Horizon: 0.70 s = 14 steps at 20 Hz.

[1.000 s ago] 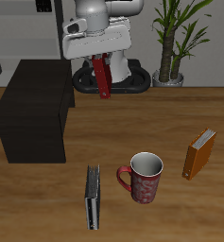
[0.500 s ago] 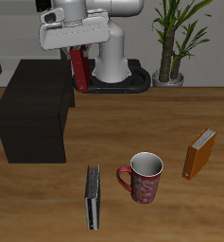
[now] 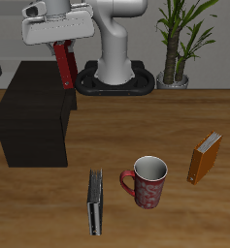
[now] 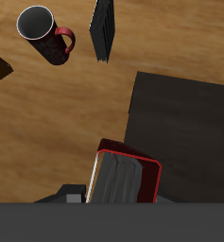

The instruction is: Place the red book upright on top of the shelf

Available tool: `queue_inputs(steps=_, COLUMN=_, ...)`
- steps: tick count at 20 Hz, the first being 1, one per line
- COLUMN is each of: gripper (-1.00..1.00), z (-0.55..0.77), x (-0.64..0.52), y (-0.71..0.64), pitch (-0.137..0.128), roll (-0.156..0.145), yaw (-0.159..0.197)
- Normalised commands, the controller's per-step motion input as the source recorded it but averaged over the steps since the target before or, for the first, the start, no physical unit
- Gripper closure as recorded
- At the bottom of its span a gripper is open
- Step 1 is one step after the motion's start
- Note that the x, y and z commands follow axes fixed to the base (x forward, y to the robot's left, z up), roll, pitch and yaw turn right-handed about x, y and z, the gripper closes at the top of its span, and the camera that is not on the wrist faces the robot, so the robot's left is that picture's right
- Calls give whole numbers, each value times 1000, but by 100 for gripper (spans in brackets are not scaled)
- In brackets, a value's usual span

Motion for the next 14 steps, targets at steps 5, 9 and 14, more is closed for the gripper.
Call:
queue_inputs(steps=5, gripper=100, z=67, x=-89, y=-471, pitch=2, roll=-32, yaw=16)
queue_inputs(steps=9, gripper=100, z=30, x=-35, y=-504, pitch=13, roll=26, yaw=6)
queue_inputs(steps=14, gripper=100, z=-1, x=-1, y=-370, pitch=14, roll=-5, yaw=9)
